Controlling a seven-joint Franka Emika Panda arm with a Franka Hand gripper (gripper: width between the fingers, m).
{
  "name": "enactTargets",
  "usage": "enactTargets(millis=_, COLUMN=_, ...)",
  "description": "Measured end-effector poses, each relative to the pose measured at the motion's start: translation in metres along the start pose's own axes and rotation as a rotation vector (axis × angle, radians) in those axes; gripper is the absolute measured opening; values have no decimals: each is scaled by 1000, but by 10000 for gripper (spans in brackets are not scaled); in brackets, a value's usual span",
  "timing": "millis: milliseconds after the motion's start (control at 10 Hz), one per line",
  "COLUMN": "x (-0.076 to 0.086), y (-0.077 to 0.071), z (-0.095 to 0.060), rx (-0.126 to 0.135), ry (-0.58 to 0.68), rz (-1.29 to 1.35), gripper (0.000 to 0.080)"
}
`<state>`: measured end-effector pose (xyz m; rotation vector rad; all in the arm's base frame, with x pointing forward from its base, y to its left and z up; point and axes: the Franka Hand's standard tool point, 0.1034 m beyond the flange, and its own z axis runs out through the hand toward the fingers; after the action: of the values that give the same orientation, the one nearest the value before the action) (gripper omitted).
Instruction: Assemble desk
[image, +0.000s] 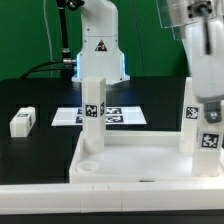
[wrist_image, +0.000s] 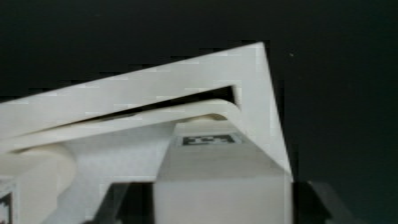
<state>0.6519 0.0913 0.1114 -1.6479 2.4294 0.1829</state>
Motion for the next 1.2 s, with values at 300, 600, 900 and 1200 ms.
enactTargets(millis=300, x=1, y=1, z=1, rx=7, ry=4, rz=26, gripper=460)
enactTargets(millis=600, x=1, y=1, z=2, rx=7, ry=5, rz=24, gripper=635)
enactTargets(millis=900, x=10, y=-15, z=-33, rx=64, ry=-19, rz=-101, gripper=649)
enactTargets(millis=1200, x=14, y=-17, z=-34, rx=72, ry=-28, rz=-77, gripper=649)
